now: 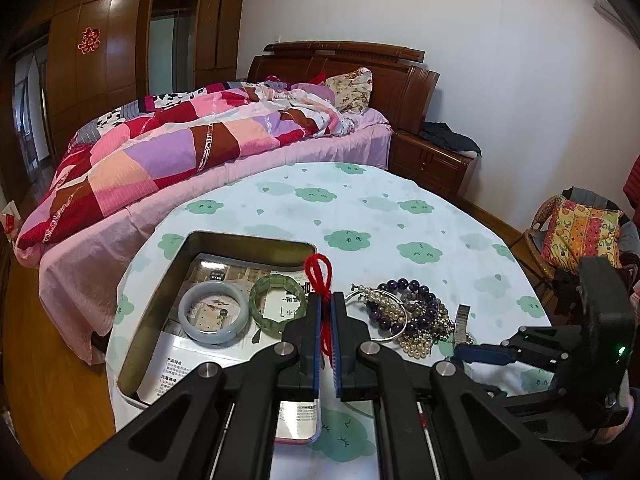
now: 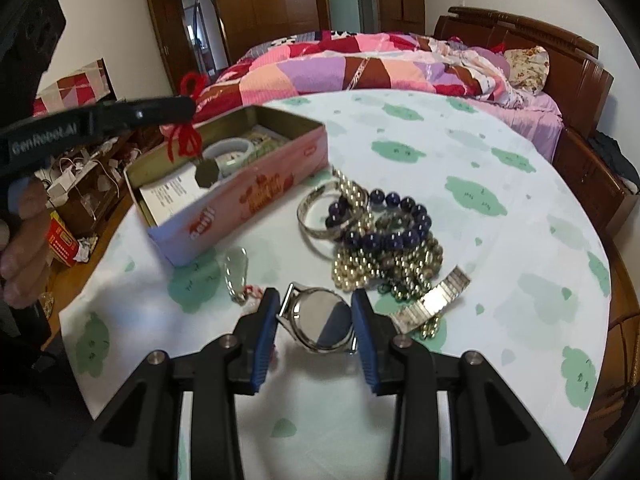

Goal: Organize jewelry
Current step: 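Carry the watch with the right gripper while the left gripper carries the red charm to the tin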

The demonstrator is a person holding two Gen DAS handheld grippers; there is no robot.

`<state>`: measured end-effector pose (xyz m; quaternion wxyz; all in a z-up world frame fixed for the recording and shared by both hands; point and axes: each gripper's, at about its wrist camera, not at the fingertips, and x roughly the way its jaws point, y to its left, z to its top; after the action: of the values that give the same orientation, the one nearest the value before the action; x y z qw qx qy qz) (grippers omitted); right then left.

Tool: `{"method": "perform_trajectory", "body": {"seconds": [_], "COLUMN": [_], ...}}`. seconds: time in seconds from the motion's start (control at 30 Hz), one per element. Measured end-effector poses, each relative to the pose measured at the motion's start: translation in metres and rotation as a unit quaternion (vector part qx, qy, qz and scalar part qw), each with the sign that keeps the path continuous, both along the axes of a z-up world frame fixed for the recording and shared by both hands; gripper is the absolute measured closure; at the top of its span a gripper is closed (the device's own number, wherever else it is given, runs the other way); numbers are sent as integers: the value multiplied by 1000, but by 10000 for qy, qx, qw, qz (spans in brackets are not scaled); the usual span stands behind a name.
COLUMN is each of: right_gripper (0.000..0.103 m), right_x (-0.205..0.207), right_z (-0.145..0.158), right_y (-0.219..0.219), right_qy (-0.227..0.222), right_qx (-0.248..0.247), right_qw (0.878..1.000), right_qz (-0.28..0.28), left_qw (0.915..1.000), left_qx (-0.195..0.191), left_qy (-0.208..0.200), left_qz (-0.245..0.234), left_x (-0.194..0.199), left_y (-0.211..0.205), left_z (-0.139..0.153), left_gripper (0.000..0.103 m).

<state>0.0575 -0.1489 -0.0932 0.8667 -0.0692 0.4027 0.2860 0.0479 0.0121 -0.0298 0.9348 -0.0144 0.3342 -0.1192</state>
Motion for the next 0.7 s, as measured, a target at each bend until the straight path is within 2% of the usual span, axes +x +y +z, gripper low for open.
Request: {"method": "perform_trajectory", "body": {"seconds": [0.13,0.4,0.6,0.7], "right_gripper": [64,64,64,64], "right_x": [8,26,29,30], "right_z": [17,75,108,115], "right_y": [8,33,62,75], "right_qy": [-176,-747,-1073,-1158], "right_qx": [10,220,365,356], "right_qw": [9998,9966,9920,9902], "right_qz": [59,286,565,691], "left_qw": [9999,9980,9974,9973], "left_qx": [55,122,93,97], "left_qy": [-112,-434,-433,-387], "left_qz": [103,435,576,608], "left_x": [3,11,16,18], "left_y": [9,42,57,60], "left_z": [10,40,41,36], "left_gripper": [100,100,100,100]}}
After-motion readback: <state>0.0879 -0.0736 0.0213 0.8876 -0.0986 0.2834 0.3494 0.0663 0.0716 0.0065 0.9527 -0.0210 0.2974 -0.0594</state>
